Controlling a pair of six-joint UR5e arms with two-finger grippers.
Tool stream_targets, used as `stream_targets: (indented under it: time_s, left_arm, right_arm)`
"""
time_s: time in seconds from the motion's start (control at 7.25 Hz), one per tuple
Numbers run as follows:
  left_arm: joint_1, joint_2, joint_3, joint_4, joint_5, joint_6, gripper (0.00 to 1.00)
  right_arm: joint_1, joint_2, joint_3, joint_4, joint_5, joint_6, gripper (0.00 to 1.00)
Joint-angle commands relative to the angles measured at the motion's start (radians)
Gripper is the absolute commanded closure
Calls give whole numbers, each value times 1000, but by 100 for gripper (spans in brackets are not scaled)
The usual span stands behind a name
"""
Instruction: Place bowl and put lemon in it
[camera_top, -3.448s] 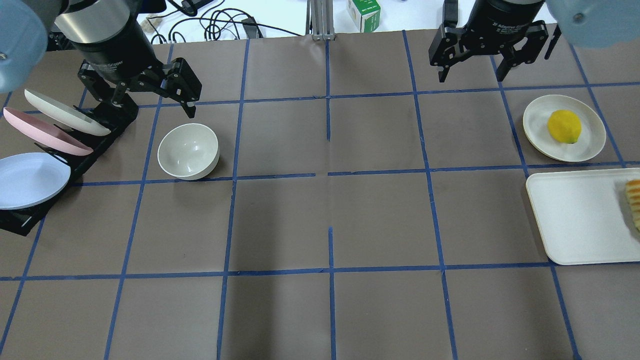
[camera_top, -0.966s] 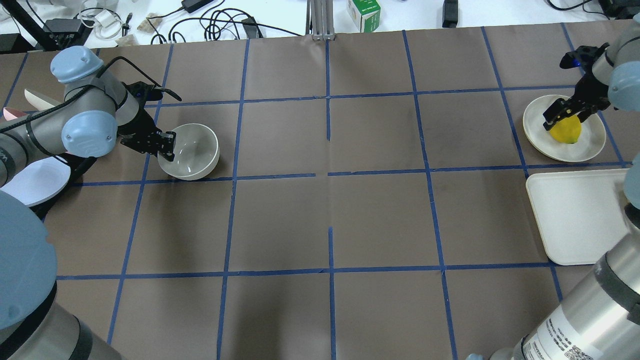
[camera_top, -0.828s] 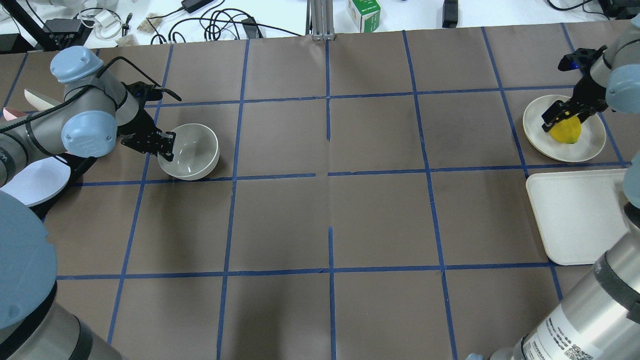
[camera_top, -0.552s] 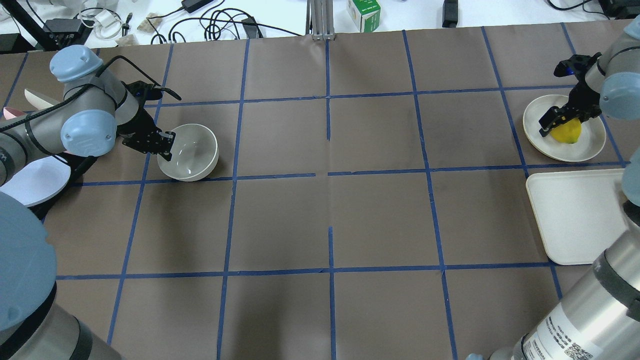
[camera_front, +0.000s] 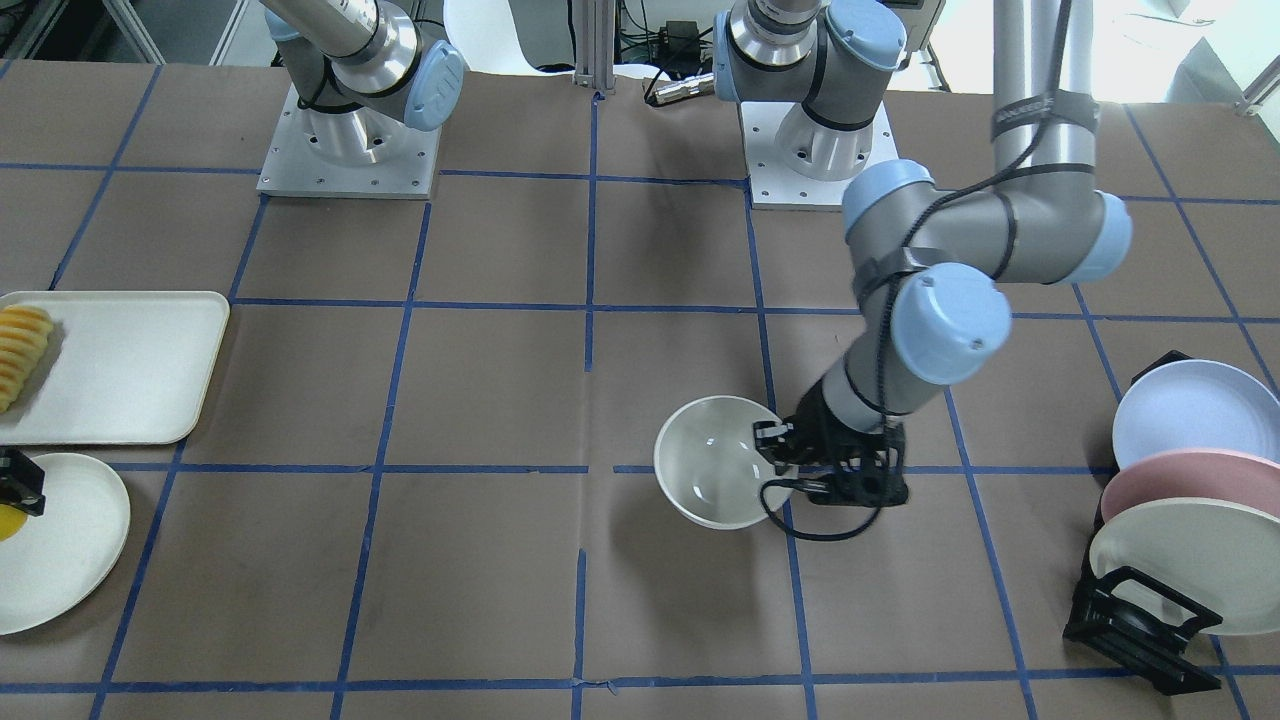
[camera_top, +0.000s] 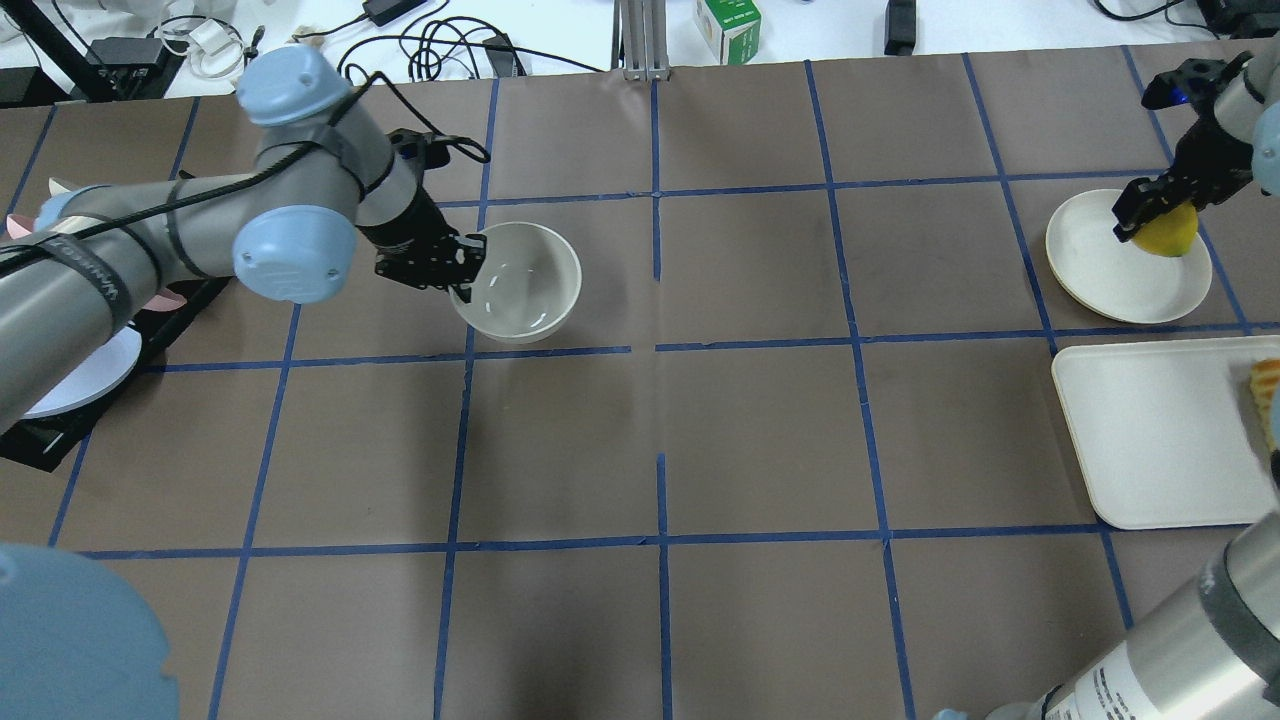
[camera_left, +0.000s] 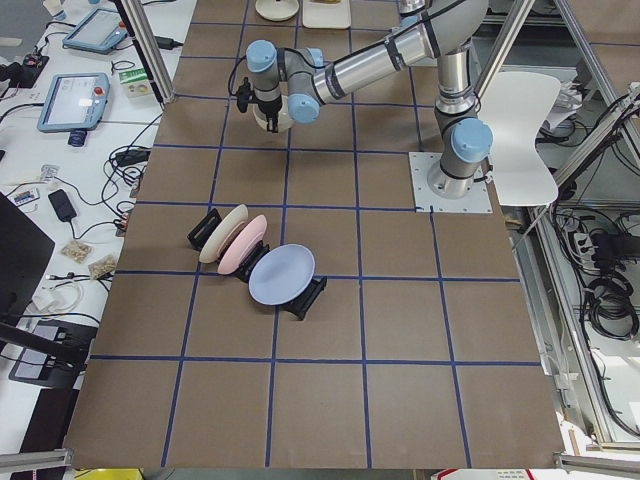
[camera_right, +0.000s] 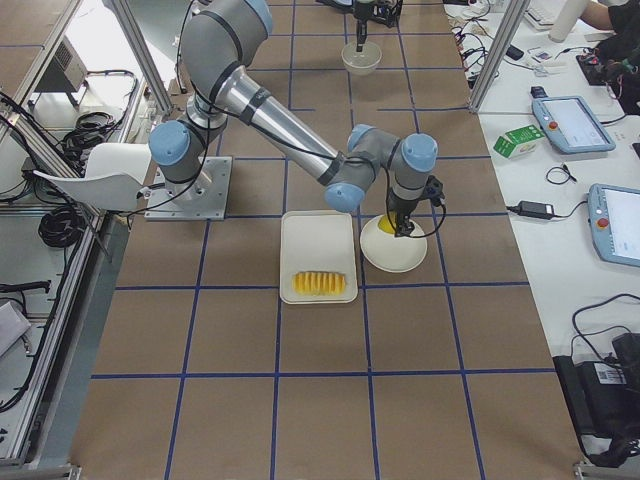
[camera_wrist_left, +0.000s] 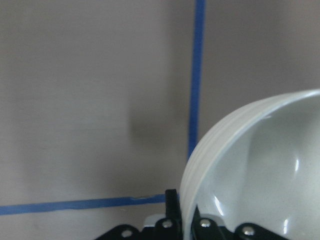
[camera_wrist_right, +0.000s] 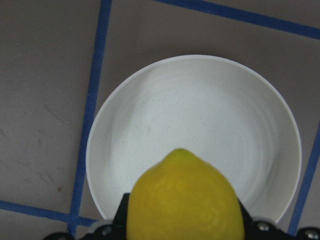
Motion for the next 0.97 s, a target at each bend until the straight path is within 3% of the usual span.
stream_targets:
  time_s: [0.0, 0.41, 0.69, 0.83]
  left_arm:
    - [-189, -29, -11, 101, 1, -267, 100]
    - [-205, -61, -21, 119, 1, -276, 100]
    - [-202, -95, -15, 183, 1, -262, 100]
    - [-198, -99, -9, 187, 6, -256, 57]
  right_arm:
    - [75, -178, -27, 194, 16, 69, 72]
    - [246, -286, -9, 311, 16, 332, 73]
    - [397, -254, -11, 292, 22, 490, 73]
    - [472, -210, -23, 284, 48, 617, 74]
